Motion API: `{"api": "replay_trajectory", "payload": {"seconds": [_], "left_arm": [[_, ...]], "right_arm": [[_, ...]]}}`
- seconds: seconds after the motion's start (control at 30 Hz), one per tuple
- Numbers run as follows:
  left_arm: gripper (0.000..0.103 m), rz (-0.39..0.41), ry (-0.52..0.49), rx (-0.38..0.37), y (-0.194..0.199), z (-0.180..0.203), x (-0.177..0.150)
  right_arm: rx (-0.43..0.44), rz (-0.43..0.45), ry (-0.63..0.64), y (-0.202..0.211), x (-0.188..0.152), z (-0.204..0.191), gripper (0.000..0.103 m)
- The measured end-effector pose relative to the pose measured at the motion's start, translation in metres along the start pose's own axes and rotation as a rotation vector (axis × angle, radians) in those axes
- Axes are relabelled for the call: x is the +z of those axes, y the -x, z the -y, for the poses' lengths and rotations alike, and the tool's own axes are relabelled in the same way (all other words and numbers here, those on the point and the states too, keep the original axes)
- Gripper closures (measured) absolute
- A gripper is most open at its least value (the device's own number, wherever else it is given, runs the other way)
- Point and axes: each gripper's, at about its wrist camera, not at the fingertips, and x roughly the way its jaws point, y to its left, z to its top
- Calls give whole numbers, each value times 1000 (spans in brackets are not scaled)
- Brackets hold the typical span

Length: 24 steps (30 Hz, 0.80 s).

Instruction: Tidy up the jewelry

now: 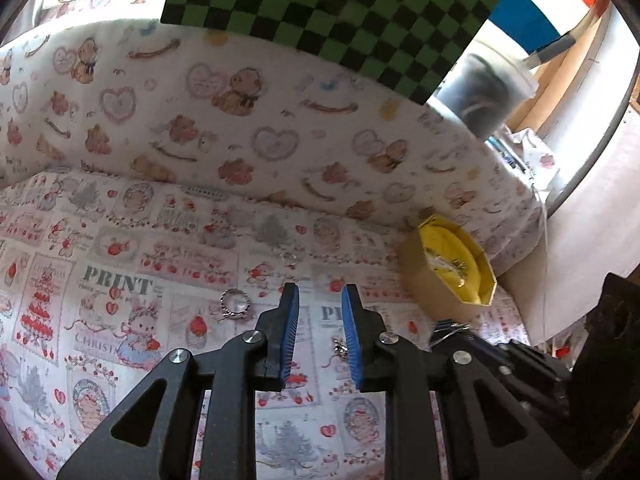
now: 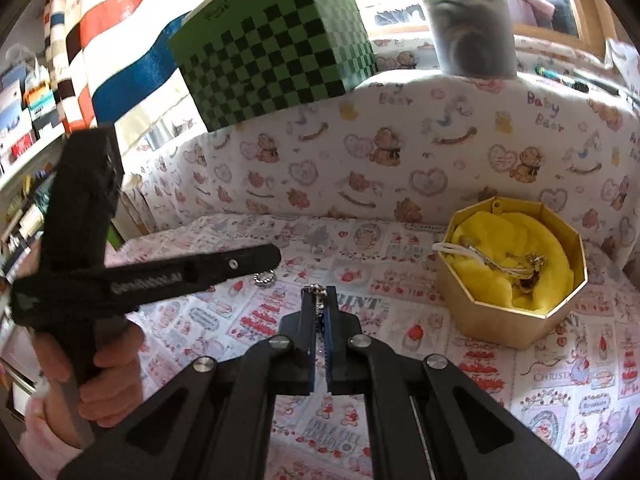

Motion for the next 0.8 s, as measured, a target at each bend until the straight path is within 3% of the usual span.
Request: {"api": "replay_trajectory", "payload": {"seconds": [0.13,0.23,0.3,0.4,0.53,0.63,0.8], "left_arm": [[77,-10,-41,31,0,7,-5],[72,-63,-84,19,-7,18,-10],[72,-136,-148,79,-18,30,-16],[72,-163,-207,154,-26,42,-24],[72,-187,-226,176,-29,45,-28],[89,-259,-243,175,-41,46,-32],[89,-204,-240,192,-40,47,-33]], "right_arm": [[-48,24,-7,6,3,4,100],[-72,26,-37,7,5,11,100],[-108,31,-48,8,7,17,100],[-130,24,-74,8,9,26,100],[-159,17,-96,9,11,33,100],[-164,13,-114,9,12,39,100],[-174,16,-132,10,13,43,100]]}}
